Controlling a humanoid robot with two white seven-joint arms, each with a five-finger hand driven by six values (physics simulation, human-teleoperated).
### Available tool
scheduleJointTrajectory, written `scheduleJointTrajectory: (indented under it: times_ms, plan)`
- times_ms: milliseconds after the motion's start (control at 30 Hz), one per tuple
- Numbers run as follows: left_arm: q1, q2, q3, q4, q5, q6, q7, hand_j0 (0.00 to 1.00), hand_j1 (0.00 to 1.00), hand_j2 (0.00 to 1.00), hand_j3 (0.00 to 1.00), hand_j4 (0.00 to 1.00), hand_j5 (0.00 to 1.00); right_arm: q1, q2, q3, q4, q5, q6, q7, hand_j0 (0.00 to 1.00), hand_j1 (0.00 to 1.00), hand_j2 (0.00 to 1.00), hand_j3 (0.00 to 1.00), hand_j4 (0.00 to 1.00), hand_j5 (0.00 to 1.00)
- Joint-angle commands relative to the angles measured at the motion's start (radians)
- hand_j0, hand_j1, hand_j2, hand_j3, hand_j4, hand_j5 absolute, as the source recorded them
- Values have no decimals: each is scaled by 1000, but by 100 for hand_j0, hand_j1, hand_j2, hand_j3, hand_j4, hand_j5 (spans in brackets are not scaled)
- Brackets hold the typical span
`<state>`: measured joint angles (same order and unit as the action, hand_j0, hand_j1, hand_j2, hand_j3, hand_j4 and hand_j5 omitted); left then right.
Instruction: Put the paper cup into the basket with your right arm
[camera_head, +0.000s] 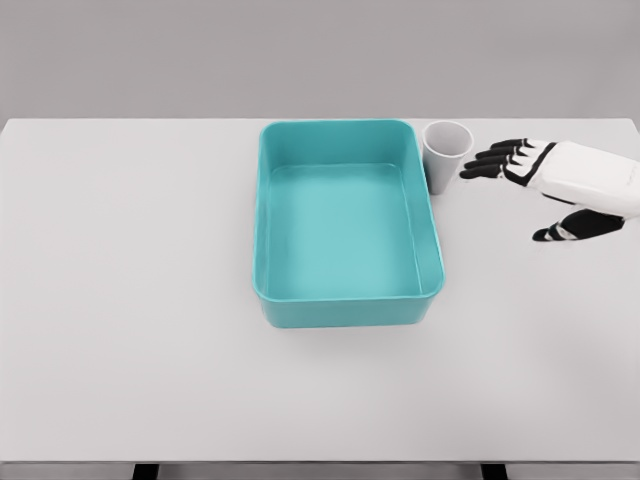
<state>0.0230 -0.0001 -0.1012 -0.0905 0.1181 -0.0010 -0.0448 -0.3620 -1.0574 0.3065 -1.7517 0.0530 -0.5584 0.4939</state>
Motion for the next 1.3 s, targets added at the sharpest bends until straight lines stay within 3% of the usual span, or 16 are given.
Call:
scheduleJointTrajectory:
  times_ms: [0,100,133,200,233,267,400,500,733,800,1000,1267]
  plan:
    - [0,0,0,0,0,0,0,100,100,100,100,100,100,0,2,-24,5,13,9,2,100,100,100,100,100,100]
    - [0,0,0,0,0,0,-1,100,100,100,100,100,100,-8,88,-29,80,67,26,3,100,100,100,100,100,100]
    - [0,0,0,0,0,1,0,100,100,100,100,100,100,-6,115,-70,127,59,49,8,100,100,100,100,100,100]
    - [0,0,0,0,0,-1,0,100,100,100,100,100,100,-8,270,-171,218,-42,109,117,100,100,100,100,100,100]
    - [0,0,0,0,0,-1,-1,100,100,100,100,100,100,-12,327,-210,268,-139,175,117,100,100,100,100,100,100]
    - [0,0,0,0,0,1,0,100,100,100,100,100,100,-20,346,-219,319,-214,227,117,100,100,100,100,100,100]
    - [0,0,0,0,0,0,-1,100,100,100,100,100,100,-49,392,-221,414,-242,348,117,100,100,100,100,100,100]
    - [0,0,0,0,0,-1,0,100,100,100,100,100,100,-51,476,-219,506,-277,370,117,100,100,100,100,100,100]
    - [0,0,0,0,0,1,-1,100,100,100,100,100,100,-63,543,-225,566,-306,368,117,100,100,100,100,100,100]
    - [0,0,0,0,0,-1,0,100,100,100,100,100,100,-64,550,-231,626,-404,357,117,100,100,100,100,100,100]
    - [0,0,0,0,0,0,-1,100,100,100,100,100,100,-121,640,-244,761,-406,357,117,100,100,100,100,100,100]
    - [0,0,0,0,0,1,0,100,100,100,100,100,100,-170,674,-242,926,-404,353,117,100,100,100,100,100,100]
